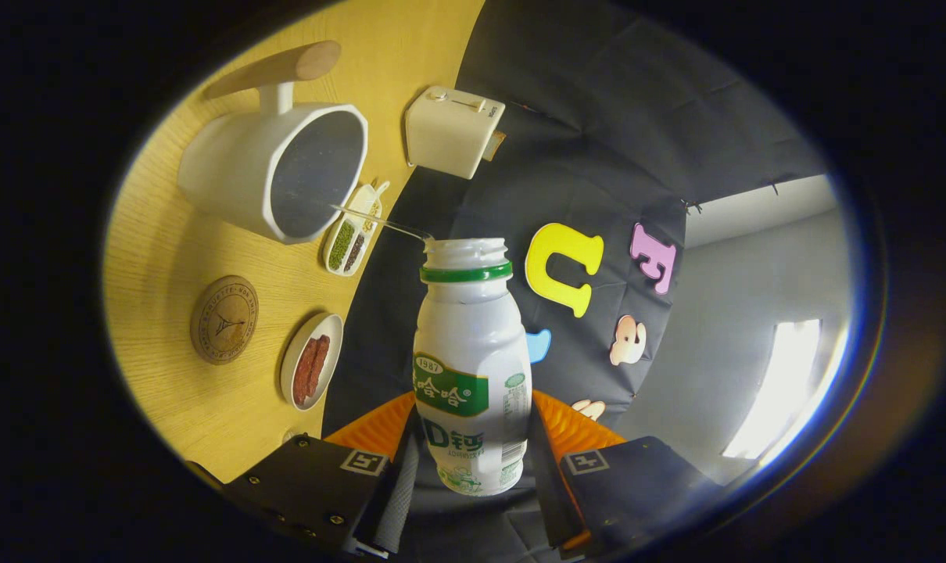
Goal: Take the bottle from table, then pour the juice into the cup, finally place the bottle on the coaster
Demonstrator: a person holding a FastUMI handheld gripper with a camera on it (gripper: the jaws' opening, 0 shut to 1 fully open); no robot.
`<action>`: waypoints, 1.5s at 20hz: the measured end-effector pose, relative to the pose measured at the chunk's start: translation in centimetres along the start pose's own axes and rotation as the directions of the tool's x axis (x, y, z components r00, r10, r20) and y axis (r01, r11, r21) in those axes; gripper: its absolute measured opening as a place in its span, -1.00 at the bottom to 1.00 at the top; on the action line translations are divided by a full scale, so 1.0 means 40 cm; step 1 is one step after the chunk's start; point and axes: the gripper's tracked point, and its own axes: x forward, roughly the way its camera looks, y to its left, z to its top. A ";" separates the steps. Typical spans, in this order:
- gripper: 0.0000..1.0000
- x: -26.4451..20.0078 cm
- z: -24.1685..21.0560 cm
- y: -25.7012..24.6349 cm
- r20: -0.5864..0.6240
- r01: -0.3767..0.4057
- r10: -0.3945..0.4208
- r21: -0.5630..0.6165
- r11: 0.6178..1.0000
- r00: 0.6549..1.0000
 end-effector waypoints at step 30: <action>0.33 -0.017 0.060 -0.041 0.078 0.144 -0.131 -0.201 0.969 0.988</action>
